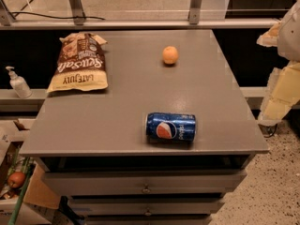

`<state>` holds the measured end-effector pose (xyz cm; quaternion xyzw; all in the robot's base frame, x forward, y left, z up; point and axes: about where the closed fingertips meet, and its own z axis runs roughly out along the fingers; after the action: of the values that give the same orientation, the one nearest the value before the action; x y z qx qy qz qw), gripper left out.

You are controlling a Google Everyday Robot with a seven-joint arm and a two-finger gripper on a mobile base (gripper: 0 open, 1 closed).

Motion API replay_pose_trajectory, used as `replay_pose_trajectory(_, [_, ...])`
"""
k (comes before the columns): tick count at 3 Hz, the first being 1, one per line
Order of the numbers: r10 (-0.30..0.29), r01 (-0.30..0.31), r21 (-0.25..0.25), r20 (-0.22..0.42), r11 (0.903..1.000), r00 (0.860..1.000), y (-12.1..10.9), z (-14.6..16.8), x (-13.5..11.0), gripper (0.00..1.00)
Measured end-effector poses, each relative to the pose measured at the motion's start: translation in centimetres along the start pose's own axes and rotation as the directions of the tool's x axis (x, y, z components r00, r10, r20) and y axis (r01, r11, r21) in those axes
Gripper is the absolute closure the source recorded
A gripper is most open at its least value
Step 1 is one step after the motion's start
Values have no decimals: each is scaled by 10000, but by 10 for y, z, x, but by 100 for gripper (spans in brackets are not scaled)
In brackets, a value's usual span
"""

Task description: Move orange near brown chip bag

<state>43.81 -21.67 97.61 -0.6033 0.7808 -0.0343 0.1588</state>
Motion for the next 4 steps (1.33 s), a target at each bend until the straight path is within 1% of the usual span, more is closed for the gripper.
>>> replay_pose_trajectory(1, [-161,101,537,1132,9985,9934,-39,40,-12,0])
replay_pose_trajectory(2, [-193,41,783,1942,9969,9808,-65,67,-22,0])
replay_pose_trajectory(3, [-138,-132,948,2780,9954,9605,-101,96,-40,0])
replay_pose_trajectory(4, [76,-416,928,3399,9948,9404,-133,117,-57,0])
